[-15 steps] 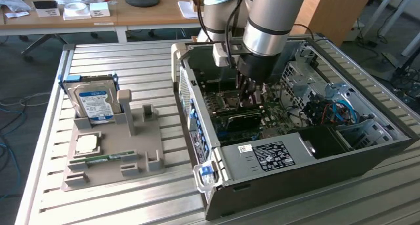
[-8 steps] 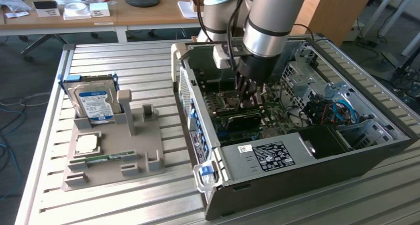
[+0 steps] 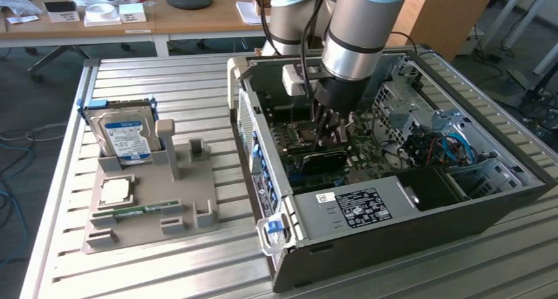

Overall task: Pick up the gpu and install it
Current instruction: 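Press down on the gpu until it lock into place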

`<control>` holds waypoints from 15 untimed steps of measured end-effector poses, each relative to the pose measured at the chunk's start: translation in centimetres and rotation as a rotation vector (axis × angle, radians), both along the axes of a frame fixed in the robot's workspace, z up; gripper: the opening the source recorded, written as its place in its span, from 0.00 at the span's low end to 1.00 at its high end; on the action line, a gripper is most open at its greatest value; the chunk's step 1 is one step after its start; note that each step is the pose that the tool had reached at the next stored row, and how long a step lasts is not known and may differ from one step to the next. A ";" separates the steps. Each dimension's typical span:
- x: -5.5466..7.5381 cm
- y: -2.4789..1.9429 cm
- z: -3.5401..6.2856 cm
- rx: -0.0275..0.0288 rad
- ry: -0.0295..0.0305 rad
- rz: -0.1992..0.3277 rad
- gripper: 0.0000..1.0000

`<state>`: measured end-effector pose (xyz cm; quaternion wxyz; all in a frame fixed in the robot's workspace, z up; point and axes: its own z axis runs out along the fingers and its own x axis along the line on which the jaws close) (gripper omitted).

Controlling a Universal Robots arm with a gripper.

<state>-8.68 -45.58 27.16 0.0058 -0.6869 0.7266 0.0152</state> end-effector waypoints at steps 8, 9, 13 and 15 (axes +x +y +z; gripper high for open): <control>0.0 0.00 -0.36 -0.0001 0.0001 0.000 0.11; 0.0 0.00 -0.36 -0.0001 0.0001 0.000 0.11; 0.0 0.00 -0.59 0.0002 -0.0001 0.000 0.11; 0.0 0.00 -0.59 -0.0001 0.0000 0.000 0.11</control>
